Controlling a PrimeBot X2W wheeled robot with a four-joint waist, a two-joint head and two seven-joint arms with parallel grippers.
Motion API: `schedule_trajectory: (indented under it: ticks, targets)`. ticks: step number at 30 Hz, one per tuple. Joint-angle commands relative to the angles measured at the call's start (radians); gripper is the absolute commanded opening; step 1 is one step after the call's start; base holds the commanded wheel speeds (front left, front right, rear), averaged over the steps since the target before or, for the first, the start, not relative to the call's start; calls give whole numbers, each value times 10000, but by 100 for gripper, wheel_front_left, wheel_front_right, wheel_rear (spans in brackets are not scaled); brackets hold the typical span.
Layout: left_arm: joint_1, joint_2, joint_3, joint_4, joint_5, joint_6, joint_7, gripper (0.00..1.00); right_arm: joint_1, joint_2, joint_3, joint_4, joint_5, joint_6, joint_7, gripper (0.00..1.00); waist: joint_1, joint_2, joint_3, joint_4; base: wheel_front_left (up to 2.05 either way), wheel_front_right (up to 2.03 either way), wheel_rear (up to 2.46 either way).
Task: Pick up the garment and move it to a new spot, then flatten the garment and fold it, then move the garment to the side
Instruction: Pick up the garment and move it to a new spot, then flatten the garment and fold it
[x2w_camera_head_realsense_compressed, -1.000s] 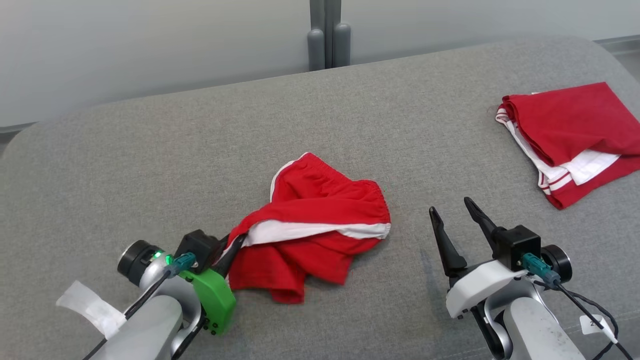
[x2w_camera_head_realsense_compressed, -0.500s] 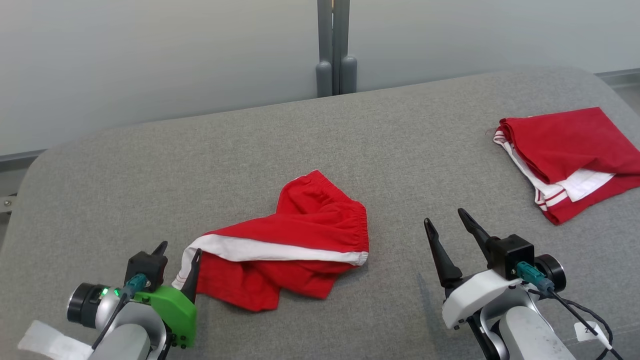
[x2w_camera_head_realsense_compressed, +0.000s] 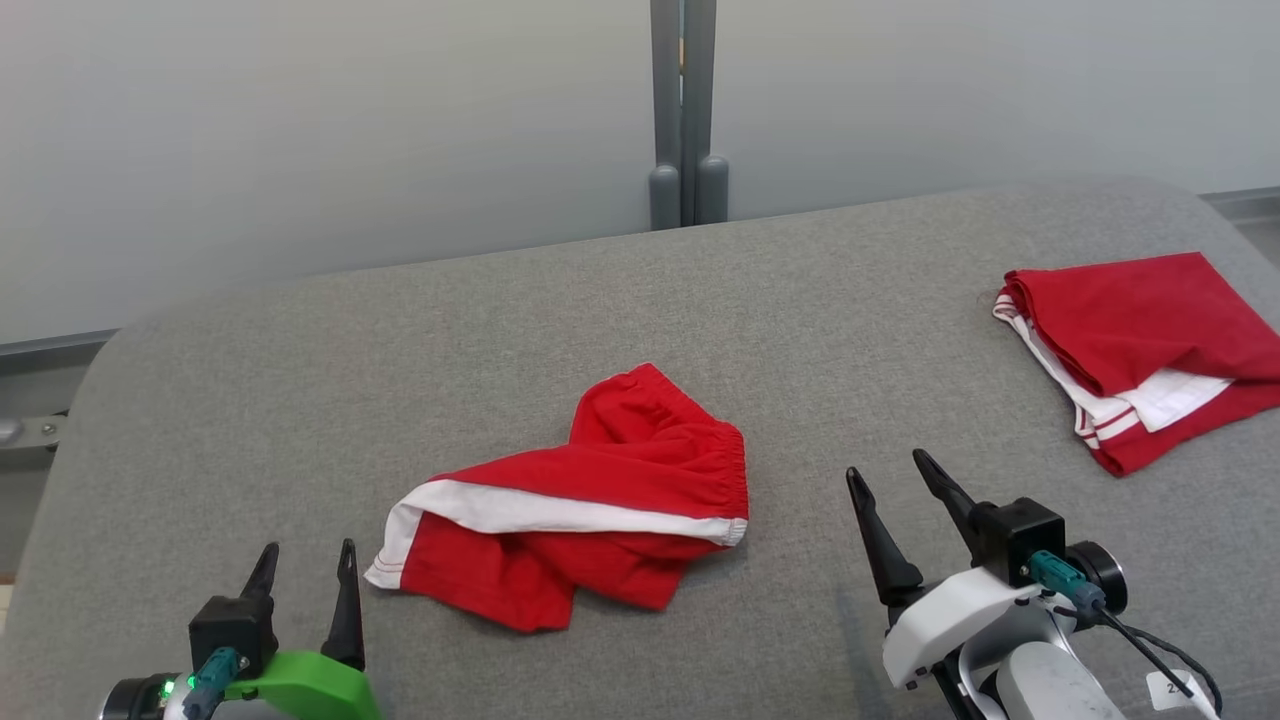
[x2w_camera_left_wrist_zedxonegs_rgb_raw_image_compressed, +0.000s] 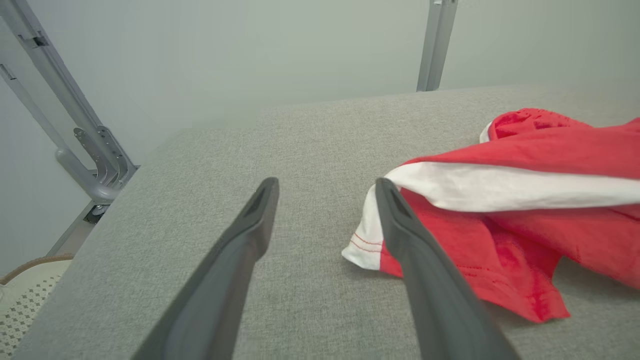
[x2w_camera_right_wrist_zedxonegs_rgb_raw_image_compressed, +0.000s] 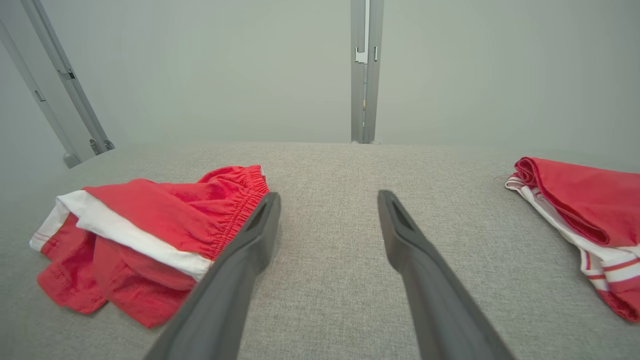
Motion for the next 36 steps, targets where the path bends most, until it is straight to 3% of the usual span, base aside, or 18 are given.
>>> schedule_trajectory:
  ticks: [1, 9, 16, 25, 36]
  targets:
    - [326, -121, 235, -324, 292, 22, -29, 100, 179, 6, -4, 4, 106, -16, -23, 100, 0, 0, -65, 164, 0, 0, 0]
    - [1556, -787, 1687, -2084, 1571, -535, -29, 100, 343, 31, -58, 56, 125, -16, -23, 100, 0, 0, -34, 588, 0, 0, 0]
    - [1862, -1357, 2338, -2337, 2275, -1217, -29, 100, 333, 61, 52, 183, 197, -16, -23, 100, 0, 0, 48, 882, 0, 0, 0]
    - [1791, -1791, 2476, -2136, 2745, -1769, -29, 100, 192, 73, 75, 638, 423, -16, -23, 100, 0, 0, 229, 1442, 0, 0, 0]
    - [1489, -2015, 2181, -1942, 2983, -2117, -30, 100, -244, 89, -301, 1455, 735, -16, -23, 100, 0, 0, 788, 2662, 0, 0, 0]
